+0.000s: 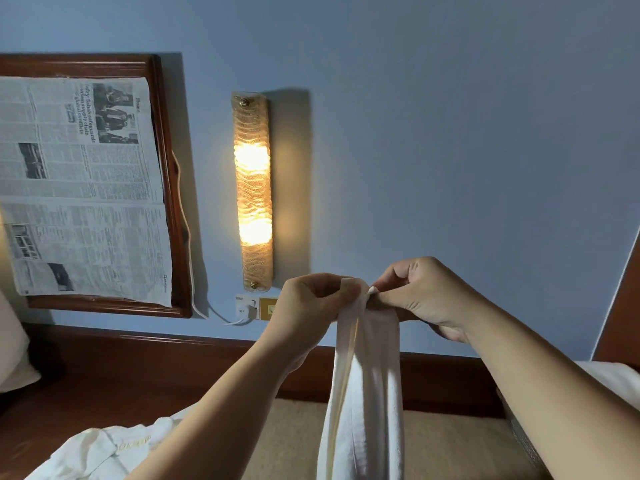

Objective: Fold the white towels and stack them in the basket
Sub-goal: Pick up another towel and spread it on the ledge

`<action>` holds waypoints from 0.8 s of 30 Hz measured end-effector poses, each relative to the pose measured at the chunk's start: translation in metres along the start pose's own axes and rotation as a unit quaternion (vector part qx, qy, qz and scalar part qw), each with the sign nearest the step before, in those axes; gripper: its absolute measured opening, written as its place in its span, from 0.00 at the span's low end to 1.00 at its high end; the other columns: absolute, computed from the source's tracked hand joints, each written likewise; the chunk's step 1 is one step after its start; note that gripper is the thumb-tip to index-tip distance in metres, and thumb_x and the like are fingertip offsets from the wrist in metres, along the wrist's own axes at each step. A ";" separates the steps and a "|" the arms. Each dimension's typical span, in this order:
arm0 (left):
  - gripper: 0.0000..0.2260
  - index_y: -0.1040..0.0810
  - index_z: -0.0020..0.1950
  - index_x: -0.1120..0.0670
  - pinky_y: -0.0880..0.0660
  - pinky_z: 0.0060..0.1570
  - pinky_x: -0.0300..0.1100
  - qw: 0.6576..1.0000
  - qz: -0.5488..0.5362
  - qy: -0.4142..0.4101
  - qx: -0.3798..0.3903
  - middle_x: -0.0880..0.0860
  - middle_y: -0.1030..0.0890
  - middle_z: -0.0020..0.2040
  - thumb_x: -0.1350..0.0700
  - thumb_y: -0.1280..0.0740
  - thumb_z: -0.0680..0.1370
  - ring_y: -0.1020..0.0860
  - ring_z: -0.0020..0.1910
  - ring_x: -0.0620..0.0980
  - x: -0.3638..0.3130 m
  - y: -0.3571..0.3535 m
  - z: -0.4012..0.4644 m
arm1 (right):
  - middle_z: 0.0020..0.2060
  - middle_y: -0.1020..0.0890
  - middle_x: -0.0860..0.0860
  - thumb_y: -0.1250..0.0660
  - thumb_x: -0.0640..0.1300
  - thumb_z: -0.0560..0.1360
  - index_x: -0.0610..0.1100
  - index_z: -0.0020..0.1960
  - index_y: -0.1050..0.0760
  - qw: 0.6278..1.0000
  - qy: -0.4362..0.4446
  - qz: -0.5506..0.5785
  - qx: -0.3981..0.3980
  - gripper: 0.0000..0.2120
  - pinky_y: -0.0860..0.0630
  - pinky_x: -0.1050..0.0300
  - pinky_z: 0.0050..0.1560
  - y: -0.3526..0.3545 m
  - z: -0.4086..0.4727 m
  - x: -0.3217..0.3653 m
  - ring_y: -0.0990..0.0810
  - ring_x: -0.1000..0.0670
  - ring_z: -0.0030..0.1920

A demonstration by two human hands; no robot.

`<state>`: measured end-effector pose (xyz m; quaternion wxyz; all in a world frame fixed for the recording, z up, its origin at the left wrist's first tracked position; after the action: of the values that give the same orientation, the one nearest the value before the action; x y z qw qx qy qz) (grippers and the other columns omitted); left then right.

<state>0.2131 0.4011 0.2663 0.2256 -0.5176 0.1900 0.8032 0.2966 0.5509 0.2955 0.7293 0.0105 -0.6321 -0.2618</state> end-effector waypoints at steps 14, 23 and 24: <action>0.07 0.11 0.55 0.49 0.17 0.56 0.43 0.995 0.087 -0.046 0.007 0.42 0.12 0.47 0.51 0.28 0.81 0.15 0.50 0.40 -0.009 -0.009 -0.008 | 0.35 0.15 0.43 0.19 0.38 0.71 0.35 0.43 0.18 0.996 -0.018 -0.085 -0.019 0.09 0.14 0.51 0.41 0.000 0.012 -0.001 0.14 0.48 0.37; 0.11 0.23 0.63 0.42 0.27 0.33 0.30 0.961 0.252 -0.109 -0.038 0.45 0.17 0.35 0.54 0.30 0.82 0.20 0.35 0.39 -0.015 -0.004 -0.001 | 0.37 0.16 0.51 0.18 0.59 0.67 0.47 0.44 0.21 0.967 0.031 -0.242 -0.080 0.19 0.22 0.57 0.39 0.000 0.013 0.000 0.17 0.50 0.39; 0.10 0.22 0.60 0.43 0.29 0.30 0.30 0.965 0.240 -0.095 -0.043 0.46 0.19 0.32 0.55 0.30 0.81 0.21 0.31 0.39 -0.015 -0.002 0.000 | 0.37 0.17 0.52 0.19 0.59 0.69 0.48 0.44 0.22 0.955 0.046 -0.273 -0.111 0.18 0.24 0.59 0.37 0.001 0.008 0.004 0.18 0.51 0.39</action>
<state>0.2194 0.4007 0.2800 0.0210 -0.3872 0.2518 0.8867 0.2893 0.5527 0.3009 0.6549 0.1138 -0.5379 -0.5185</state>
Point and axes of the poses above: each hand's wrist, its own z-axis towards the middle knuckle, its own y-axis out of the back of the hand, x = y × z, the point moved 9 cm from there along z, towards the middle knuckle
